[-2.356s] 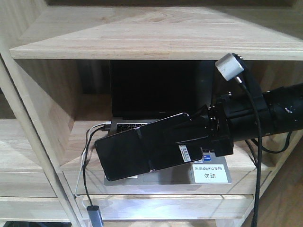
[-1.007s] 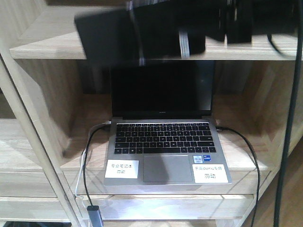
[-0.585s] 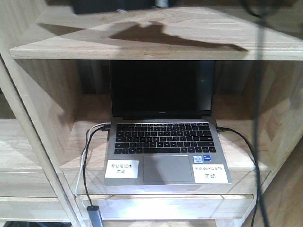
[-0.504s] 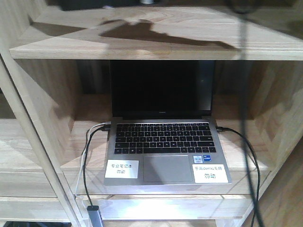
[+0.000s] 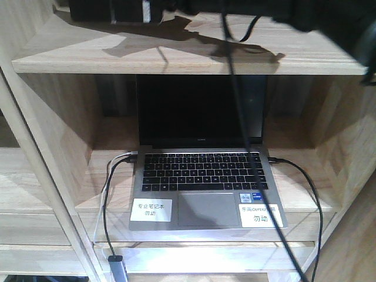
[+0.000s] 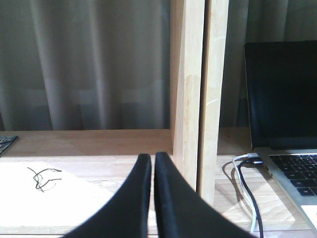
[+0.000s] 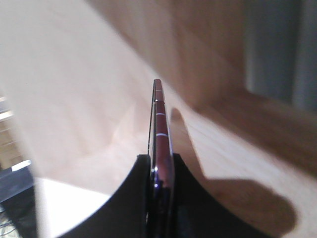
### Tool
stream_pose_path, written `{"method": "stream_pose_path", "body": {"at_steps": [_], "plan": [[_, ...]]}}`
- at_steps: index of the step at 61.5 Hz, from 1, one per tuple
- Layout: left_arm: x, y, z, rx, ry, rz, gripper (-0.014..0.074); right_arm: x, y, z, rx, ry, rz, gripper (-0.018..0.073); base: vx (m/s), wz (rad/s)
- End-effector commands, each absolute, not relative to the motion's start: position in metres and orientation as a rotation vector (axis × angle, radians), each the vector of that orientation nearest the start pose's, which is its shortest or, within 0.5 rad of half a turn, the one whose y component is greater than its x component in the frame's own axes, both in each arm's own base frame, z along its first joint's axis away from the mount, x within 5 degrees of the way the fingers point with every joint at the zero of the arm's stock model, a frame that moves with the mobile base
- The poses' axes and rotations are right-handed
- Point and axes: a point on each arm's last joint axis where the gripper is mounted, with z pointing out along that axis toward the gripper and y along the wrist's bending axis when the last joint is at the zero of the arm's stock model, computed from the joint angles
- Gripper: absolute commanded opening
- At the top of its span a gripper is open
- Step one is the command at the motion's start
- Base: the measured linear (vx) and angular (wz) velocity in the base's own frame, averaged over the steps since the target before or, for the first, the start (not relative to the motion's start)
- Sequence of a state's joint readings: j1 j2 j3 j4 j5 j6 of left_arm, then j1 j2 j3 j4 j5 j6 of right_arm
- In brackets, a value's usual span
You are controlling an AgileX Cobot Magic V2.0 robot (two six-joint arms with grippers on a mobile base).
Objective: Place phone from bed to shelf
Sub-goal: 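Raise the right gripper and lower the phone onto the upper shelf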
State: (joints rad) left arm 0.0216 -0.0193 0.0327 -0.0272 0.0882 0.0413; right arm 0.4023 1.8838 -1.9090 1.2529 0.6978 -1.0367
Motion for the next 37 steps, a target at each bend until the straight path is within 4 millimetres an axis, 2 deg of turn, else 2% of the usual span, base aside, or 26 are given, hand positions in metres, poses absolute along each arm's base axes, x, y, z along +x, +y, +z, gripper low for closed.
{"method": "stream_pose_path", "body": {"at_steps": [1,23,31,37], "plan": [[0.054,0.001,0.210,-0.021,1.482,0.016,0.0001,0.375,0.220,0.450,-0.670,1.520,0.957,-0.0002,0.00,0.00],[0.054,0.001,0.210,-0.021,1.482,0.016,0.0001,0.391,0.225,0.427,-0.661,1.573,0.953,0.0026,0.00,0.00],[0.054,0.001,0.210,-0.021,1.482,0.016,0.0001,0.393,0.225,0.427,-0.650,1.574,0.946,0.0093,0.00,0.00],[0.054,0.001,0.210,-0.021,1.482,0.016,0.0001,0.393,0.224,0.427,-0.642,1.573,0.939,0.0191,0.00,0.00]]}}
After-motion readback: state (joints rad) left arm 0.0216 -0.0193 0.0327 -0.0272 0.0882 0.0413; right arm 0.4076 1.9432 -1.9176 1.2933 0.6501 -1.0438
